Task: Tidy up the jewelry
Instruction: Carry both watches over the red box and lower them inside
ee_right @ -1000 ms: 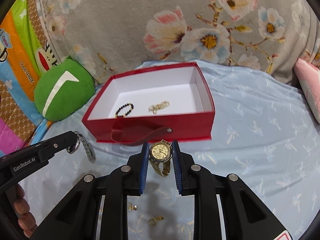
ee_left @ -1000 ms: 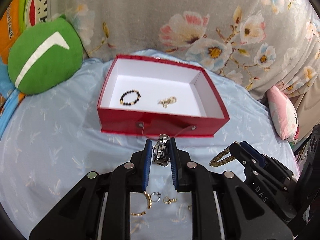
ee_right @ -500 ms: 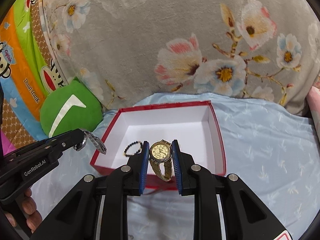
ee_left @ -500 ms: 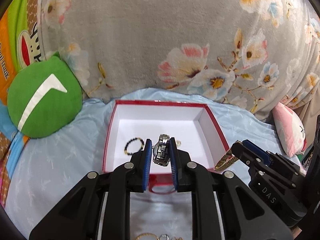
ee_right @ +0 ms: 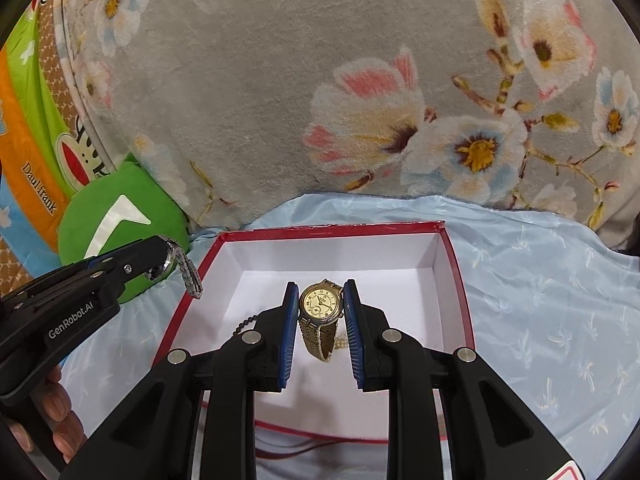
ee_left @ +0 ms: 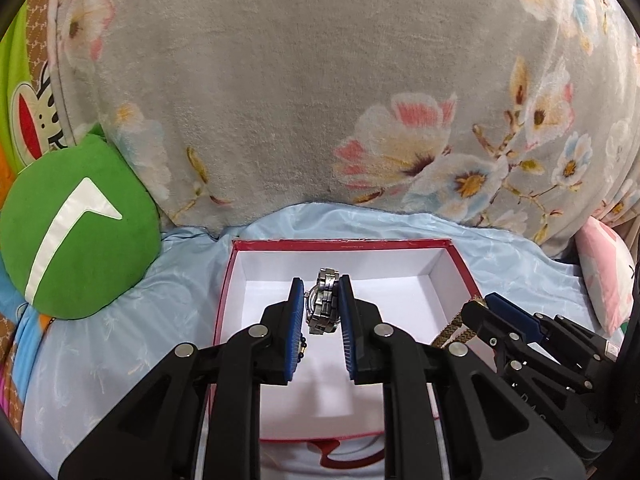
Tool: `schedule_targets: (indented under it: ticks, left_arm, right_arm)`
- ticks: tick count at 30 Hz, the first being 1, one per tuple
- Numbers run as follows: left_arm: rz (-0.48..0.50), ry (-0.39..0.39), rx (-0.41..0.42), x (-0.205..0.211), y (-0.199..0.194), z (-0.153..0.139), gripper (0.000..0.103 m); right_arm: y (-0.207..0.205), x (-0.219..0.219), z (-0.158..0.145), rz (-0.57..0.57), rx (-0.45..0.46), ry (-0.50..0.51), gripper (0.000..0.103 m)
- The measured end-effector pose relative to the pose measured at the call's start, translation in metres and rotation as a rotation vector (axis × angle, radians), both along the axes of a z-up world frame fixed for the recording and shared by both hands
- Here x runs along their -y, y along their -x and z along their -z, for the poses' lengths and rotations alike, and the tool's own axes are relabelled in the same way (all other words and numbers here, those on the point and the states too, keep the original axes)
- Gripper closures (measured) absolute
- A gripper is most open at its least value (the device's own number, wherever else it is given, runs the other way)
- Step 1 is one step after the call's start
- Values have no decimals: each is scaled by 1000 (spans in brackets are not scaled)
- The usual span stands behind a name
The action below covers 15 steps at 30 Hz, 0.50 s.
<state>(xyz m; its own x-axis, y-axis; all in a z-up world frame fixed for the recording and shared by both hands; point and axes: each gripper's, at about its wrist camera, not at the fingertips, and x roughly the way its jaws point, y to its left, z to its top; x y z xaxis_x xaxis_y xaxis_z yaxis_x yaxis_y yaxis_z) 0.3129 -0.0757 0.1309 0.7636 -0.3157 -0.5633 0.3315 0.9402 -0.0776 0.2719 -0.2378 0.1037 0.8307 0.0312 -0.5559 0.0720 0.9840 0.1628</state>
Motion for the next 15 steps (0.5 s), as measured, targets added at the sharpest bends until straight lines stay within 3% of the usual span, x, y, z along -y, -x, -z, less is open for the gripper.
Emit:
schedule_targets:
  ticks: [15]
  left_arm:
    - [-19, -30, -37, 22, -59, 31, 86]
  right_arm:
    - [-56, 19, 34, 26, -64, 5, 82]
